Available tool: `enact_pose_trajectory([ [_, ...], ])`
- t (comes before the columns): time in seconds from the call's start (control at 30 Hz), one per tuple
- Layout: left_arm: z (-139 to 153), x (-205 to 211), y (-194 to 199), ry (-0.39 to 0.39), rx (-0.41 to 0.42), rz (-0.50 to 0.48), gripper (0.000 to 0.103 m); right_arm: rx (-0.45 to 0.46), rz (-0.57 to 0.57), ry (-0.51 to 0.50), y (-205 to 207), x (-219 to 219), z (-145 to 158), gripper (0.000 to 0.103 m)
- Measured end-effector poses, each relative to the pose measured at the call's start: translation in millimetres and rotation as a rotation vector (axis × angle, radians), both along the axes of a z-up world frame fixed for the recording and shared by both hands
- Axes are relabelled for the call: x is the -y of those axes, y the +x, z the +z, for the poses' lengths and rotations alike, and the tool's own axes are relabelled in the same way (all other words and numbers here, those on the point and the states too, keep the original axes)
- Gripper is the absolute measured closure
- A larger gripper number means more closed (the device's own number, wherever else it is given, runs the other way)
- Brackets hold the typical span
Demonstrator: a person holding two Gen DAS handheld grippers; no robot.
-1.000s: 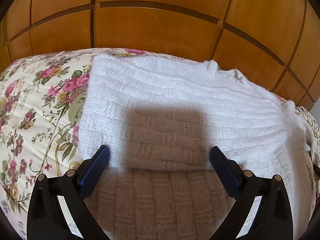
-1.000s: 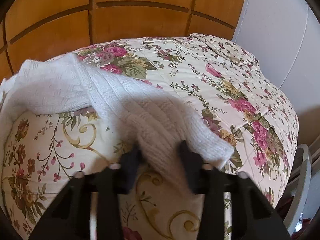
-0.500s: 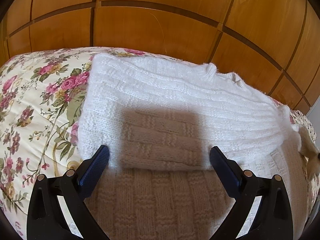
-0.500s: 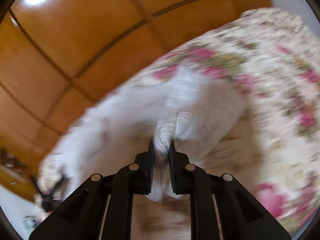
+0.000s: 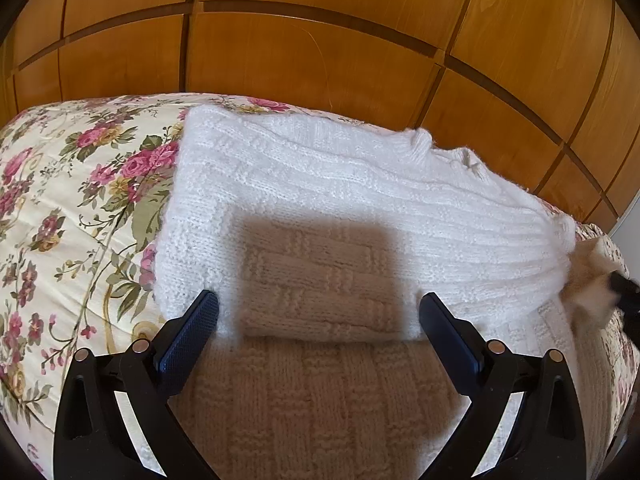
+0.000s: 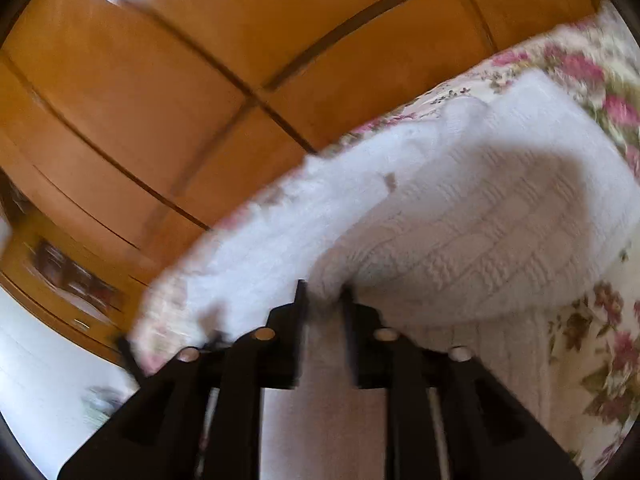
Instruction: Fold small clothes
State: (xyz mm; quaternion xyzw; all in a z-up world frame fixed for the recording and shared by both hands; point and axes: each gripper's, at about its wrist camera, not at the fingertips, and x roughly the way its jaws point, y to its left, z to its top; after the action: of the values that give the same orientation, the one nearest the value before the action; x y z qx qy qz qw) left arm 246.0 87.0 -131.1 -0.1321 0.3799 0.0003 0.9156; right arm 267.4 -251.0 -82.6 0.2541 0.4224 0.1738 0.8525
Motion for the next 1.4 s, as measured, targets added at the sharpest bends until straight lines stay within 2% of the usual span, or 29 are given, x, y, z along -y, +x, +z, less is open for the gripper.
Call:
enact_pose_trajectory([
  [0.03, 0, 0, 1, -0.001, -0.001, 0.0, 0.004, 0.014, 0.004, -0.068, 0, -8, -4, 0.045],
  [0.13, 0, 0, 1, -0.001, 0.0, 0.0, 0.004, 0.105, -0.026, -0.281, -11, -17, -8, 0.044],
  [0.23, 0, 1, 1, 0.001, -0.001, 0.001, 0.004, 0.178, -0.157, -0.442, -27, -1, -6, 0.029],
  [0.27, 0, 1, 1, 0.004, -0.001, 0.001, 0.004, 0.187, -0.215, -0.508, -31, 6, -7, 0.028],
  [0.33, 2, 2, 2, 0.008, -0.007, 0.002, 0.004, 0.154, -0.284, -0.567, -34, 16, -14, 0.024],
  [0.4, 11, 4, 3, 0.021, -0.023, 0.008, 0.009, 0.081, -0.333, -0.56, -33, 26, -27, 0.023],
  [0.43, 22, 7, -1, -0.004, -0.007, 0.002, 0.016, 0.058, -0.343, -0.547, -31, 27, -31, 0.023],
  [0.5, 40, 12, -6, -0.091, 0.024, -0.032, 0.02, -0.002, -0.367, -0.531, -24, 33, -41, 0.02],
  [0.6, 62, 32, -10, -0.15, 0.056, -0.099, 0.021, -0.022, -0.378, -0.556, -26, 37, -44, 0.015],
  [0.7, 75, 71, -2, -0.178, 0.057, -0.233, 0.023, -0.021, -0.388, -0.582, -24, 36, -43, 0.011],
  [0.73, 75, 89, 4, -0.176, 0.045, -0.285, 0.029, -0.023, -0.39, -0.581, -23, 35, -43, 0.01],
  [0.83, 64, 125, 24, -0.188, -0.019, -0.372, 0.036, -0.03, -0.395, -0.564, -23, 40, -46, 0.009],
  [0.93, 45, 153, 44, -0.168, -0.102, -0.404, 0.05, -0.027, -0.397, -0.56, -25, 40, -46, 0.008],
  [1.0, 34, 171, 54, -0.132, -0.135, -0.41, 0.051, -0.027, -0.397, -0.563, -25, 40, -46, 0.008],
  [1.1, 34, 176, 57, -0.151, -0.102, -0.399, 0.051, -0.026, -0.4, -0.564, -25, 40, -46, 0.008],
  [1.17, 36, 177, 58, -0.143, -0.09, -0.387, 0.06, -0.026, -0.401, -0.565, -25, 40, -47, 0.008],
  [1.27, 37, 180, 54, -0.132, -0.073, -0.384, 0.065, -0.027, -0.403, -0.562, -25, 40, -46, 0.008],
  [1.4, 38, 192, 50, -0.098, -0.053, -0.412, 0.065, -0.027, -0.404, -0.567, -25, 40, -46, 0.008],
])
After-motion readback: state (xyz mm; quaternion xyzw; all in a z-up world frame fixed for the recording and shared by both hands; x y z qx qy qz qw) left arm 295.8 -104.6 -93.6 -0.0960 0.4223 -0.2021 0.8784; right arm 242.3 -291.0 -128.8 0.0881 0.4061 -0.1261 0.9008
